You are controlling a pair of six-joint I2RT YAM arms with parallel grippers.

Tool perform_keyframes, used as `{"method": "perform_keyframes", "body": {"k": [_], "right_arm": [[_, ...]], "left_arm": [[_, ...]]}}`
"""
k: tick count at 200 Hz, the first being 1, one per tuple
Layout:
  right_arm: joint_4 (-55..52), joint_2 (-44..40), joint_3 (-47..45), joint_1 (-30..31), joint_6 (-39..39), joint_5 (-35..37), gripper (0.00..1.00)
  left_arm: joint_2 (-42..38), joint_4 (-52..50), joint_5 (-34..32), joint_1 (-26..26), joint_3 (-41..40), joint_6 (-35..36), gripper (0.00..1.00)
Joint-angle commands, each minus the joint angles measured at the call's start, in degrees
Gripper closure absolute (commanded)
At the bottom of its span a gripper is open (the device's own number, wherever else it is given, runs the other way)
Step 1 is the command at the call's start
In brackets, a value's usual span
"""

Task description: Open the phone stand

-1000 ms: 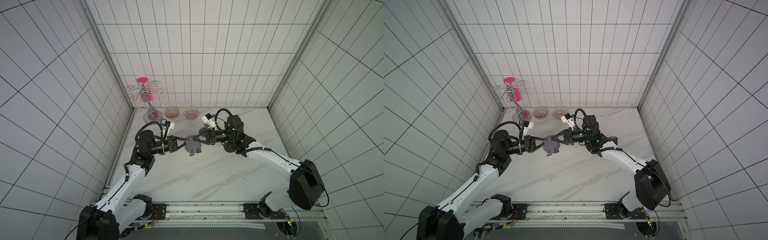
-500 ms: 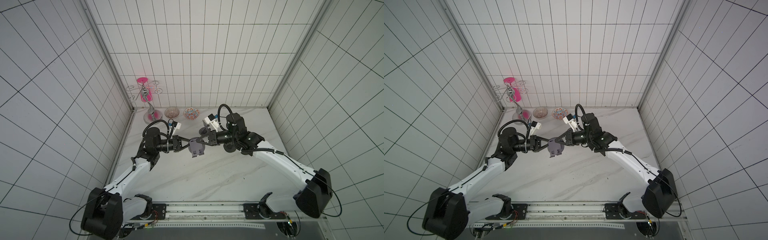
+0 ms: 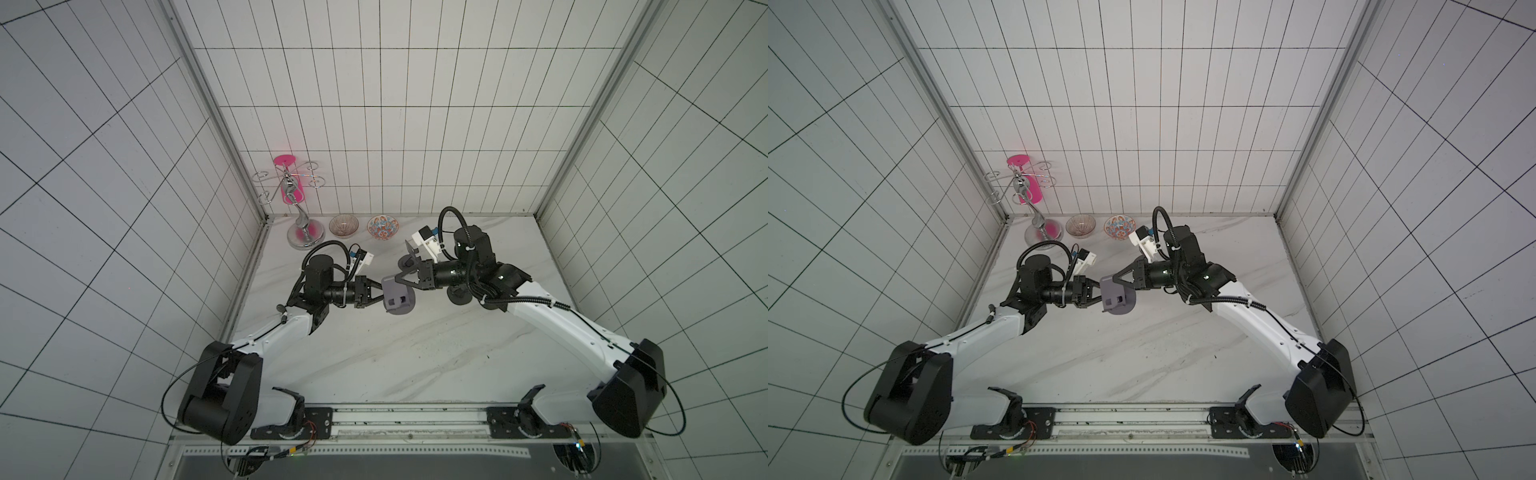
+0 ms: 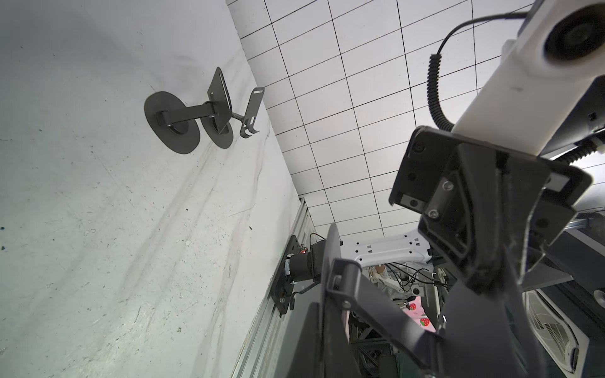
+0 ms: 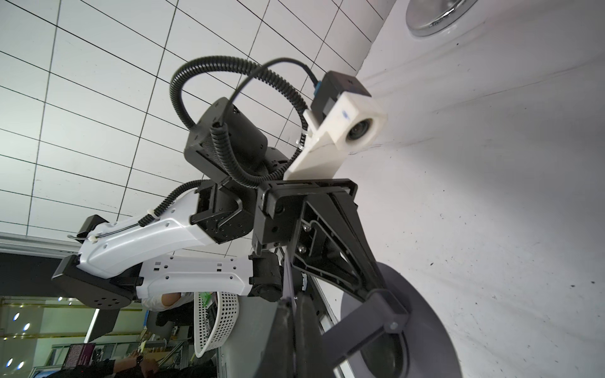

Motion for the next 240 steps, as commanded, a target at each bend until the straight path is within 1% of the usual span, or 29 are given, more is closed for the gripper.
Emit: {"method": "perform_keyframes", "body": {"k": [1, 18, 32, 54, 74, 93, 109, 144, 164, 194, 223, 240], "right_arm": [[27.8, -7.7, 7.2, -2.3, 1.6, 0.6, 1.00], [28.0, -8.4, 8.1, -4.3, 1.0, 1.9, 1.00], [28.1, -8.7, 8.5, -5.3, 0.8, 1.1, 1.00], [29.3, -11.1, 5.0, -5.4, 0.0, 0.9, 1.00], [25.9, -16.5, 0.7, -5.4, -6.0, 6.1, 1.00], [23.6, -19.7, -0.1, -5.4, -11.1, 10.3, 1.00], [22.7, -20.0, 0.6, -5.4, -13.4, 9.9, 1.00], [23.4, -20.0, -1.5, -5.4, -16.8, 8.5, 1.00], [24.2, -20.0, -3.3, -5.4, -16.9, 7.5, 1.00], [24.3, -21.2, -6.9, -5.5, -17.4, 9.8, 1.00], [23.4, -21.2, -7.2, -5.6, -15.7, 9.1, 1.00], [20.6, -21.6, -7.0, -5.6, -15.8, 8.7, 1.00]], "left_arm": [[3.4, -12.9, -3.5, -2.5, -4.5, 3.8, 1.00], [2.9, -13.7, -3.5, -2.5, -4.6, 4.2, 1.00], [2.4, -13.8, -3.4, -2.5, -4.6, 4.1, 1.00], [1.7, -13.8, -3.2, -2.5, -3.6, 3.6, 1.00], [1.9, -14.4, -2.4, -2.8, -2.4, 3.5, 1.00], [2.9, -19.1, -2.0, -3.5, -1.0, 6.6, 1.00], [3.9, -21.7, -2.2, -3.7, -0.1, 8.4, 1.00], [5.7, -21.9, -2.3, -3.8, 2.7, 7.9, 1.00], [7.0, -22.8, -2.3, -3.9, 4.8, 8.3, 1.00], [8.0, -22.8, -2.1, -4.4, 6.4, 8.0, 1.00], [8.3, -22.9, -2.1, -4.6, 7.0, 8.0, 1.00], [8.8, -22.9, -2.3, -4.6, 6.9, 9.0, 1.00]]}}
